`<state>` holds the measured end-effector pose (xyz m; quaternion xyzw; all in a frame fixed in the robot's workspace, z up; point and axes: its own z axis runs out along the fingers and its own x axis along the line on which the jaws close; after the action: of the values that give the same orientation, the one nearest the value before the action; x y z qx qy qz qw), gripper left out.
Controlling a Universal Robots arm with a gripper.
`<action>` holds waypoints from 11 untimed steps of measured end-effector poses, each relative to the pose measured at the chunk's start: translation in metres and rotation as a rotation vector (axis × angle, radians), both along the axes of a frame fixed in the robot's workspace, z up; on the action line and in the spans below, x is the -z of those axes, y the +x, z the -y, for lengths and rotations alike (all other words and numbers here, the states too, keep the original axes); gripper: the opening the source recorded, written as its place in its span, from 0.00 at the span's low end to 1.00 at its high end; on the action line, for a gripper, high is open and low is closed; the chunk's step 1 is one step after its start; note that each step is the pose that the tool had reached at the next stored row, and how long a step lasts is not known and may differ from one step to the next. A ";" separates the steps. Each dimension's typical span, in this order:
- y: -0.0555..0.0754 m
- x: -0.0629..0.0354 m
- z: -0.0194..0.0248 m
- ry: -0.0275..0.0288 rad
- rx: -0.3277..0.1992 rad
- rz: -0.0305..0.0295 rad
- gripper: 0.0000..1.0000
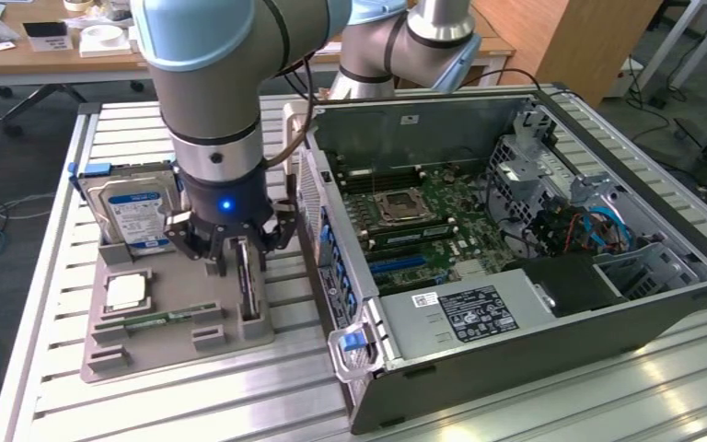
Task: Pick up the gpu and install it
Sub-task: 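Pick up the gpu and move the gpu toward the slot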
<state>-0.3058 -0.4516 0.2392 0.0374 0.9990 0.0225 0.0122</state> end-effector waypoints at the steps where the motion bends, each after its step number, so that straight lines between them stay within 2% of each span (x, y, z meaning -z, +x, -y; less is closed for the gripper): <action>1: 0.000 0.0014 -0.0001 0.0000 0.000 -0.0002 0.53; 5: 0.000 0.0054 -0.0003 0.0000 0.000 -0.0012 0.53; 11: 0.000 0.0058 -0.0007 0.0006 0.000 -0.0010 0.53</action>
<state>-0.3059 -0.4508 0.2333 0.0375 0.9990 0.0227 0.0117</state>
